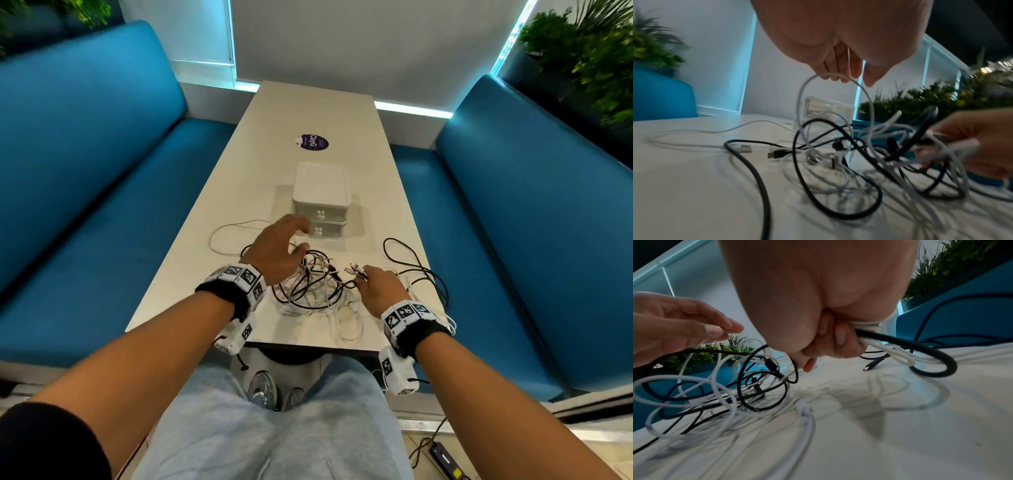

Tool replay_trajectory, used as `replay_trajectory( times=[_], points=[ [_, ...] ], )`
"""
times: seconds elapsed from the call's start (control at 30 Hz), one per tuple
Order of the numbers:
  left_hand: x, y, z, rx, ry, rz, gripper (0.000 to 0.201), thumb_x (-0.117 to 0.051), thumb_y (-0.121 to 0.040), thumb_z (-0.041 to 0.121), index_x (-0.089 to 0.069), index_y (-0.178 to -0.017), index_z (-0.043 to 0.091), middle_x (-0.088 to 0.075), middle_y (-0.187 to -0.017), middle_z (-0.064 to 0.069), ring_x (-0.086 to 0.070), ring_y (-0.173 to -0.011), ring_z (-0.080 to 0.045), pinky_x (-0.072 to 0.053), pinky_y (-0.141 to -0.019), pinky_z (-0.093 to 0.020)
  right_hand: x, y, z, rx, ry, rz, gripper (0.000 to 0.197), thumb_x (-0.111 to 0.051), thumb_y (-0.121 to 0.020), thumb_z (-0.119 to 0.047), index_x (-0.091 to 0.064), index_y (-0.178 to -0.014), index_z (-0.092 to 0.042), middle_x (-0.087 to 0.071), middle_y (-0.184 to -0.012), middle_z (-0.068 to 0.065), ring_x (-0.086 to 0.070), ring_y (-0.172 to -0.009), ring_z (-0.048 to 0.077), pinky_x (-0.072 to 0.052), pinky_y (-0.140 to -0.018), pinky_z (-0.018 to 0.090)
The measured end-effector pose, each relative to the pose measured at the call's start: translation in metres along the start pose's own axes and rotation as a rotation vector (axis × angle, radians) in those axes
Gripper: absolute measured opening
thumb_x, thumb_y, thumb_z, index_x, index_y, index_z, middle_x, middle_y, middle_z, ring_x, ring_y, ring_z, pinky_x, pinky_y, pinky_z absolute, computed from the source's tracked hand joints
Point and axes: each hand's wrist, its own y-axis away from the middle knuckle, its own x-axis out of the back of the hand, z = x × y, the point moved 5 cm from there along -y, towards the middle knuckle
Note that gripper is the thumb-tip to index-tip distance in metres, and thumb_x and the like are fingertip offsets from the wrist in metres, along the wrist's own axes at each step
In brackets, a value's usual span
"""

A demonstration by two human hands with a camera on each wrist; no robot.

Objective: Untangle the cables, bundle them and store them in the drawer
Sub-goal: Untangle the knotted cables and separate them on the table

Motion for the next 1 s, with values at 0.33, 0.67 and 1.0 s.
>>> replay_trajectory(
  times=[0.33,0.67,1.0],
  points=[
    [0.025,0.055,-0.040,0.545,-0.658,-0.579,0.058,-0.058,-0.080,0.062,-0.054,-0.114,0.016,-0.062,-0.112,-0.007,-0.060,-0.098,-0.030,-0.047,-0.076,-0.033,-0.001,0.002,-0.008,-0.035,0.066,-0.005,0.028,-0.041,-0.100,-0.036,-0.055,-0.107,-0.013,-0.064,-0.106,0.017,-0.060,-0.097,0.037,-0.047,-0.076,0.037],
    [0.004,0.064,-0.037,0.604,-0.400,-0.663,0.022,-0.054,-0.090,0.025,-0.059,-0.076,0.008,-0.068,-0.073,-0.007,-0.071,-0.076,-0.027,-0.057,-0.069,-0.035,-0.002,0.008,-0.013,-0.038,0.111,0.000,0.028,-0.040,-0.101,-0.032,-0.055,-0.108,-0.011,-0.063,-0.107,0.017,-0.060,-0.098,0.037,-0.040,-0.069,0.032],
    [0.035,0.029,-0.037,0.733,0.318,0.143,0.013,-0.033,-0.095,-0.001,-0.035,-0.101,0.011,-0.057,-0.084,-0.019,-0.068,-0.057,-0.034,-0.051,-0.044,-0.034,-0.001,0.010,-0.013,-0.059,0.102,-0.032,0.025,-0.041,-0.100,-0.031,-0.055,-0.108,-0.011,-0.062,-0.108,0.017,-0.060,-0.098,0.036,-0.039,-0.069,0.032]
  ],
)
